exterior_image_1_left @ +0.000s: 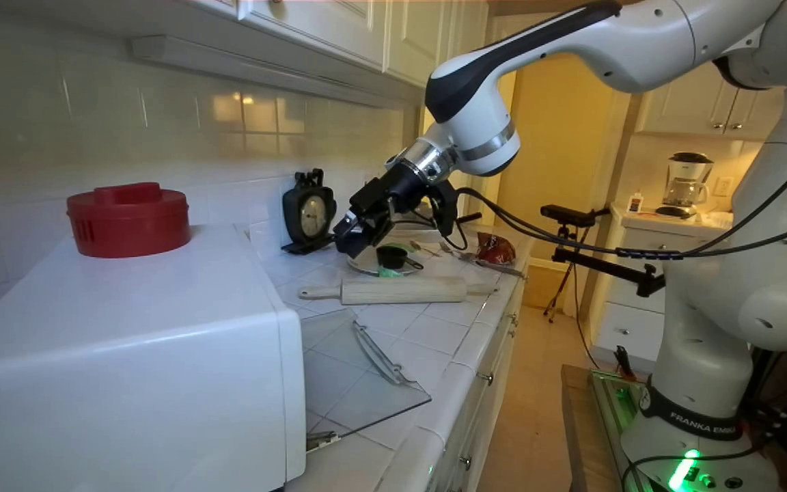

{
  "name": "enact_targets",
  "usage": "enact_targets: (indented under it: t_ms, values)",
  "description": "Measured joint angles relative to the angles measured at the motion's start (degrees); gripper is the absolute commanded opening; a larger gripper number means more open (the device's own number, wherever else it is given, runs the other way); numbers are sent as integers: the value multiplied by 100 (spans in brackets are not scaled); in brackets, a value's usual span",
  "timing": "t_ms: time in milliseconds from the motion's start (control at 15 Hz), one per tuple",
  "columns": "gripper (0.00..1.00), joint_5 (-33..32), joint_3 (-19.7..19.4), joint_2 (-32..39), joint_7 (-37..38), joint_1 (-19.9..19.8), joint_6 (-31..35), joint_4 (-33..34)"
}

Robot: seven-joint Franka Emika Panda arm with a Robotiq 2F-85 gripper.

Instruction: Close the open oven door

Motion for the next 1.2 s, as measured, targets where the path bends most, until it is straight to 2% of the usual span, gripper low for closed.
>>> enact_targets:
  t_ms: [667, 1200]
  values:
    - [100, 8, -169, 375, 105, -242, -14, -297]
    - [100, 8, -174, 647, 171, -257, -290, -294]
